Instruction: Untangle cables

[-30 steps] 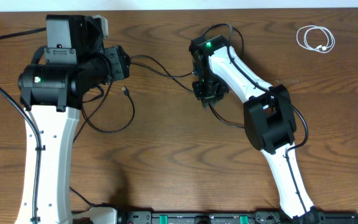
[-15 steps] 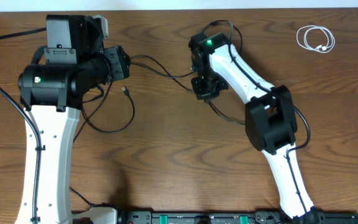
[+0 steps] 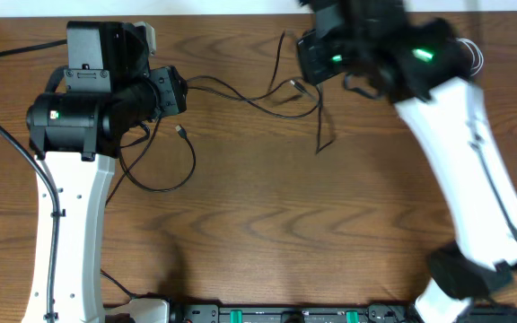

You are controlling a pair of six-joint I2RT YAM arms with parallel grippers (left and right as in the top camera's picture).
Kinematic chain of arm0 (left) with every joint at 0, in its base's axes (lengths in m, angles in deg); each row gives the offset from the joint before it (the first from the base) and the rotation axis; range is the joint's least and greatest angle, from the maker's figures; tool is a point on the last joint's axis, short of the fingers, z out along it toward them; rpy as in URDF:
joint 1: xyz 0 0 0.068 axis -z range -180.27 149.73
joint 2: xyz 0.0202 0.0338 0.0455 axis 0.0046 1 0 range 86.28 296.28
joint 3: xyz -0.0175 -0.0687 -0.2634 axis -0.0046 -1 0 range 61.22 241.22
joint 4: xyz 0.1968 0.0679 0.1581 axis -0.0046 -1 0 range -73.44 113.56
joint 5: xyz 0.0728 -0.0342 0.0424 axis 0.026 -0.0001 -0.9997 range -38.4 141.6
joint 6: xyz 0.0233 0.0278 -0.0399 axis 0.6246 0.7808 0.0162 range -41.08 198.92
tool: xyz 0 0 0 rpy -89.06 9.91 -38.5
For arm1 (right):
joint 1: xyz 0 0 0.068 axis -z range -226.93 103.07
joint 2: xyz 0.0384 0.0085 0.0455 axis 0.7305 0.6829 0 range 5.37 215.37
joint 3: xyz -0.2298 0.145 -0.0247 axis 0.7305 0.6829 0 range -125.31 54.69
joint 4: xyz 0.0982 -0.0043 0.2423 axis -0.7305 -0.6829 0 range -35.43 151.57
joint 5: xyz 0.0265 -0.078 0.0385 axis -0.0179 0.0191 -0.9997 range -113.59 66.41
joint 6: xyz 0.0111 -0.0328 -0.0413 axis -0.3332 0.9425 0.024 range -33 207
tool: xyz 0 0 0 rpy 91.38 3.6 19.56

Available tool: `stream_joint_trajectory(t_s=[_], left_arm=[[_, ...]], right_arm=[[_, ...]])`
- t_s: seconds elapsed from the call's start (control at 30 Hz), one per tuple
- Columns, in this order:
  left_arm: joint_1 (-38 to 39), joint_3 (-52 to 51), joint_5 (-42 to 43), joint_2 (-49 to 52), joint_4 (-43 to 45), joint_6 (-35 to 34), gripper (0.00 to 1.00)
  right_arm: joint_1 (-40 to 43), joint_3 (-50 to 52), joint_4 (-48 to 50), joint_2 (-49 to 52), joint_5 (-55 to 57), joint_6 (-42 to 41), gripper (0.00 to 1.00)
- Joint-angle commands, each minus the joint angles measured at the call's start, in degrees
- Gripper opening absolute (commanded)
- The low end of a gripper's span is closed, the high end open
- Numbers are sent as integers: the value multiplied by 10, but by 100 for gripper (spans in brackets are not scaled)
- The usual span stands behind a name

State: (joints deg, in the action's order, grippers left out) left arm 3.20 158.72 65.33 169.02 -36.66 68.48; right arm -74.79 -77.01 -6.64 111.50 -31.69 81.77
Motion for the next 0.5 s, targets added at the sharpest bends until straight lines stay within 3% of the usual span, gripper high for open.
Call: stream_joint_trajectory(t_s=[0.0, 0.27, 0.47], left_arm=[[-2, 3, -3, 5, -2, 8, 51], [-2, 3, -3, 25, -2, 8, 51], [-2, 3, -3, 36, -2, 8, 51]], right_arm=[[13, -6, 43, -61, 1, -10, 1], [39, -6, 130, -149, 11, -16, 1], [75, -6, 151, -184, 100, -15, 1]])
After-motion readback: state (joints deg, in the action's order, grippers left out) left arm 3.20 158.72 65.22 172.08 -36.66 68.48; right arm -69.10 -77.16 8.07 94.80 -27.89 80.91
